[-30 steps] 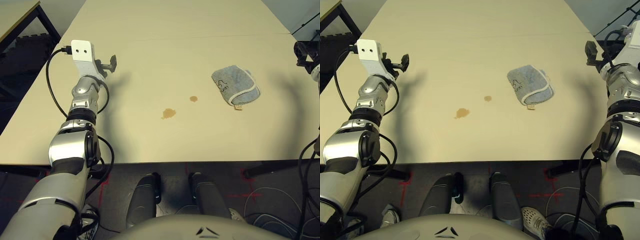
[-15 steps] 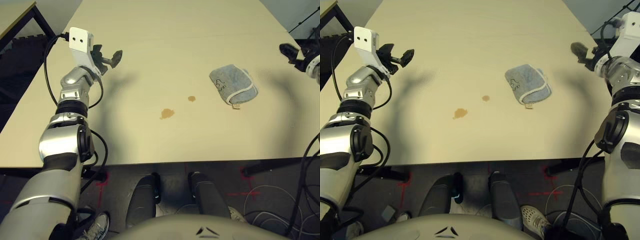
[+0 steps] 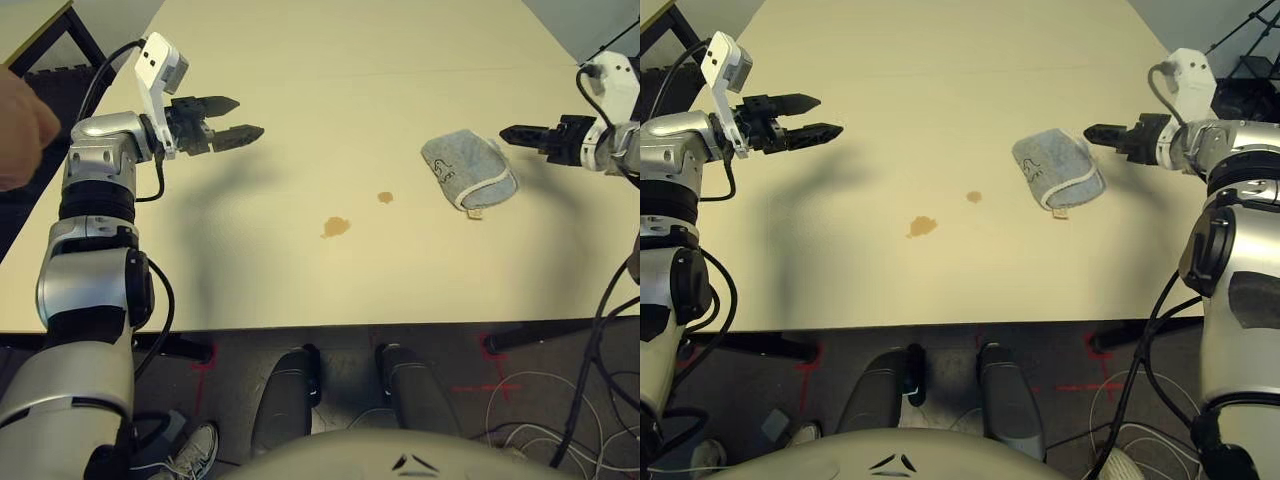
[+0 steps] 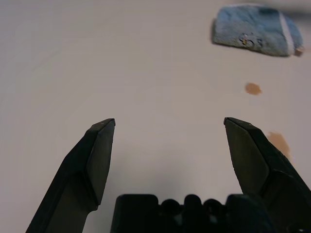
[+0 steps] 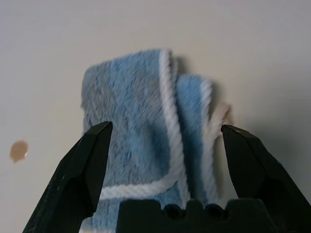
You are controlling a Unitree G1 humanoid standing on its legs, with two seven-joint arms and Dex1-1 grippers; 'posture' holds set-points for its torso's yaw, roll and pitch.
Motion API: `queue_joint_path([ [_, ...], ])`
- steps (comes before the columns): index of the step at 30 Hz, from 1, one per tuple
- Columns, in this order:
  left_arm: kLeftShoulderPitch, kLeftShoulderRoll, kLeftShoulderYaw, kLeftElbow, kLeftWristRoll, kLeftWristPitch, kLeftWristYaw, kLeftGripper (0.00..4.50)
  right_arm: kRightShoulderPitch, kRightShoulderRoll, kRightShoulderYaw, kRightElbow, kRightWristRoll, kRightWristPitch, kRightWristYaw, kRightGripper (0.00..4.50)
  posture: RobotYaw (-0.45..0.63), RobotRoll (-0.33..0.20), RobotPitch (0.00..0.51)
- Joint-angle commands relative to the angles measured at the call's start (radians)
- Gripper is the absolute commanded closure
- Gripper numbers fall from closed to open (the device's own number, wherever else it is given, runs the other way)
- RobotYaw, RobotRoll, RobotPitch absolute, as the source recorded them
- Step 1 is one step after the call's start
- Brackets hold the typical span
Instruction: Wipe the water off the table with a rag.
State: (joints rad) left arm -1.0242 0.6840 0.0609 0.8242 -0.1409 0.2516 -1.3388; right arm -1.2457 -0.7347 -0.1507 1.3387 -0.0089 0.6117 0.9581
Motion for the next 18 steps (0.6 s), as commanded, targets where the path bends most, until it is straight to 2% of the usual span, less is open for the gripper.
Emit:
queue_joint_path([
  [1,0.042,0.023,-0.025,-0.102,-0.026,0.071,-0.054,0.0,0.012,-0.008,0.026,0.012,-0.028,0.022,0.021,0.02,-0.03,0.0,0.204],
  [8,0.083,0.035,-0.035,-0.208,-0.045,0.126,-0.064,0.0,0.048,-0.049,0.011,0.015,-0.022,0.06,0.027,0.02,-0.03,0.0,0.206],
  [18,0.13,0.025,-0.048,-0.28,-0.068,0.168,-0.044,0.0,0.089,-0.048,-0.085,0.015,0.074,0.246,0.06,0.02,-0.03,0.0,0.222],
])
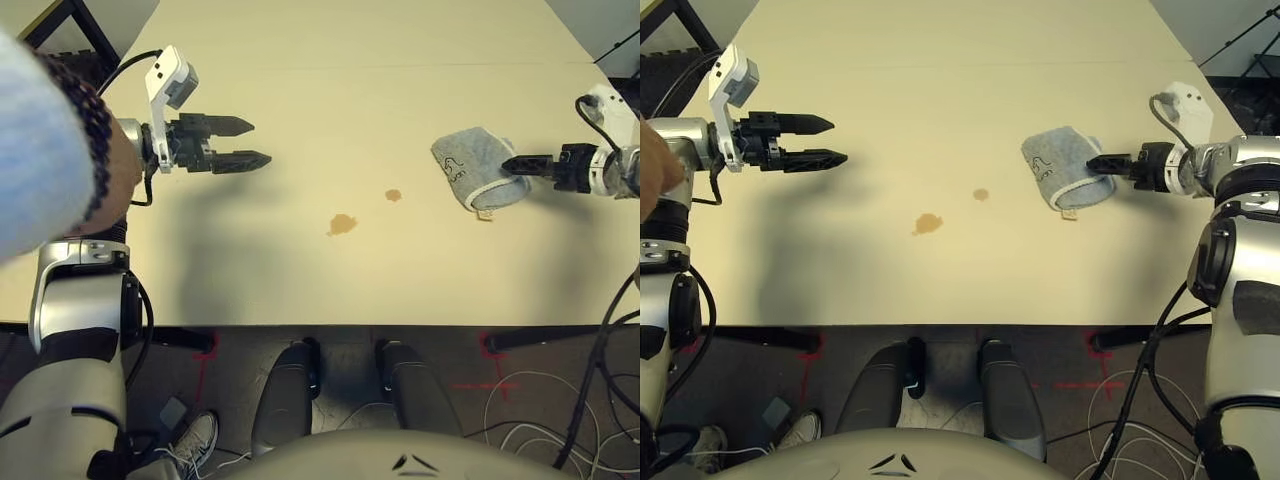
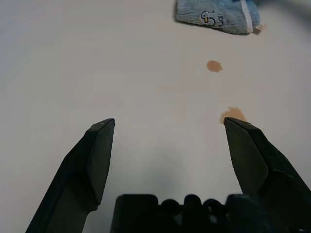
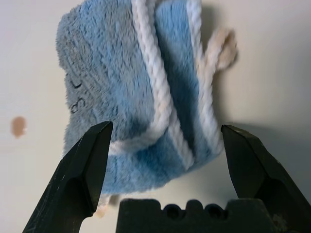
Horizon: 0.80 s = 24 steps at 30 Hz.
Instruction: Wipe the water off the table with a rag.
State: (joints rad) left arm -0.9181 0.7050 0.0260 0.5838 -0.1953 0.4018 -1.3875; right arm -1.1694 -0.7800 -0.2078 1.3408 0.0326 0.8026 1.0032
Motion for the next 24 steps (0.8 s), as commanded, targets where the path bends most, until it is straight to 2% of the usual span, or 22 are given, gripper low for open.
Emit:
queue_joint_path([
  [1,0.031,0.004,-0.013,-0.049,-0.017,0.025,0.007,0.0,0.018,0.003,-0.035,0.012,0.041,0.073,0.019,0.02,-0.03,0.0,0.223],
  [8,0.075,0.002,-0.018,-0.116,-0.036,0.065,0.018,0.0,0.032,0.033,-0.056,0.004,0.067,0.114,0.01,0.02,-0.02,0.0,0.238],
  [14,0.085,-0.007,-0.022,-0.143,-0.048,0.083,0.028,0.0,-0.012,0.044,-0.076,-0.002,0.105,0.14,0.029,0.02,-0.03,0.0,0.243],
  [19,0.086,-0.025,-0.03,-0.149,-0.055,0.088,0.041,0.0,-0.052,0.081,-0.164,-0.005,0.175,0.115,-0.068,0.02,-0.04,0.0,0.244],
  [24,0.082,-0.034,-0.036,-0.149,-0.06,0.088,0.048,0.0,-0.063,0.106,-0.17,-0.011,0.181,0.081,-0.109,0.02,-0.04,0.0,0.244],
])
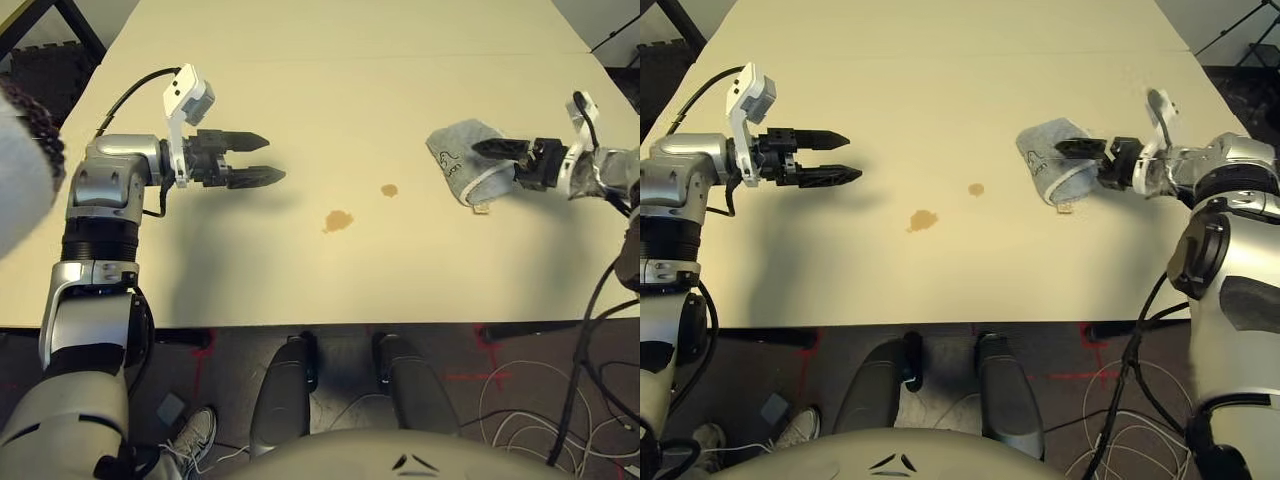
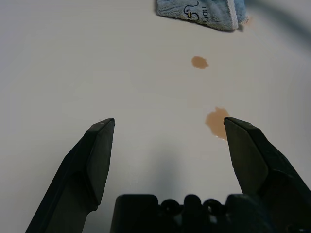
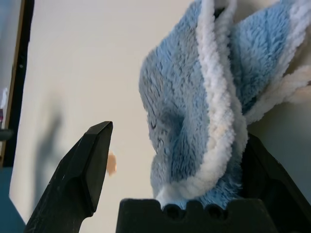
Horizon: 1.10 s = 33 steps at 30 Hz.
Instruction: Wipe the water off the table with a rag.
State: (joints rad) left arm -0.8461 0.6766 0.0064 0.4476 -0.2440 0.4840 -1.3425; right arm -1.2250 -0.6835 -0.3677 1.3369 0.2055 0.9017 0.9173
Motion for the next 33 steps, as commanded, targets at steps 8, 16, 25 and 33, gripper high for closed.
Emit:
queue_joint_path([
  [8,-0.005,-0.014,-0.028,0.008,-0.012,-0.006,0.005,0.0,0.014,0.004,0.016,-0.01,-0.019,-0.083,-0.066,0.99,-0.06,0.0,0.236],
  [16,-0.02,-0.03,-0.039,0.026,-0.009,-0.019,0.004,0.0,0.031,-0.01,0.01,-0.015,-0.026,-0.153,-0.142,4.04,-0.08,0.0,0.228],
  [25,-0.023,-0.033,-0.067,0.017,-0.003,-0.036,-0.021,0.0,-0.016,0.004,0.054,-0.059,-0.037,-0.173,-0.113,4.47,-0.1,0.0,0.221],
  [33,-0.044,-0.015,-0.085,0.01,-0.001,-0.044,-0.052,0.0,-0.047,0.103,0.118,-0.377,0.055,0.096,-0.031,4.47,-0.12,0.0,0.219],
])
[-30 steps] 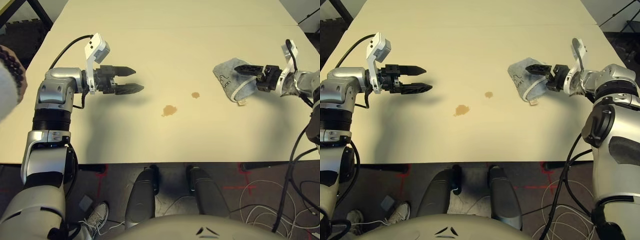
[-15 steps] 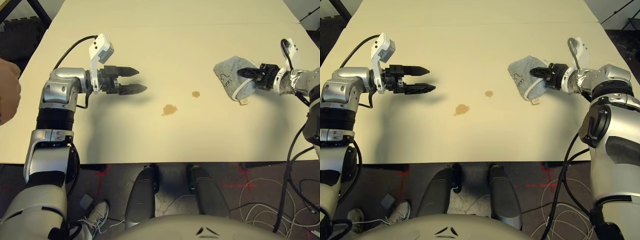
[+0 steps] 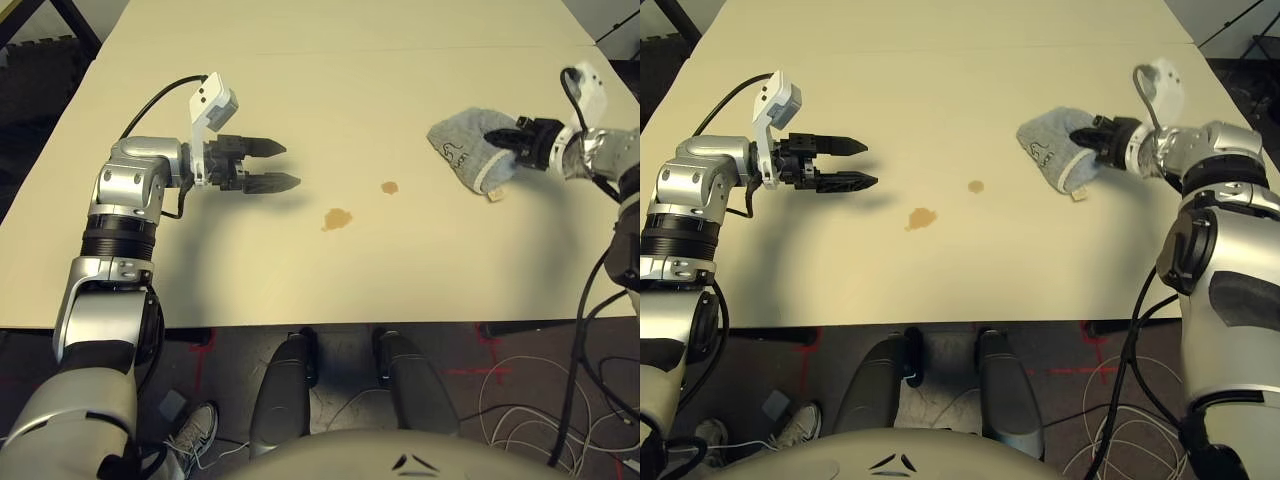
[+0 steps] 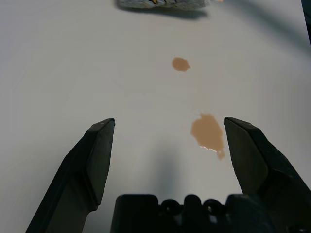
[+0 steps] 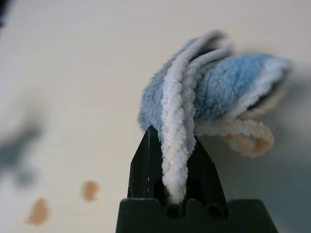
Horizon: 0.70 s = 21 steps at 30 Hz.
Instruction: Wipe the water off the table with a rag.
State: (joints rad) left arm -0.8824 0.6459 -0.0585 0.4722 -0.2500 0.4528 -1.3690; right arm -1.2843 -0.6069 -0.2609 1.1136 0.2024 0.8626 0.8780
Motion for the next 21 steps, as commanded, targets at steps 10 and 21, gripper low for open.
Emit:
queue_joint_path([
  [10,-0.042,0.022,-0.04,0.004,0.01,-0.027,-0.054,0.0,0.282,0.393,-0.186,-1.022,0.254,0.715,-0.314,4.47,-0.14,0.0,0.225],
  [21,-0.045,0.008,-0.048,0.018,0.005,-0.038,-0.053,0.0,0.436,0.474,-0.212,-0.999,0.219,0.557,-0.49,4.47,-0.14,0.0,0.228],
])
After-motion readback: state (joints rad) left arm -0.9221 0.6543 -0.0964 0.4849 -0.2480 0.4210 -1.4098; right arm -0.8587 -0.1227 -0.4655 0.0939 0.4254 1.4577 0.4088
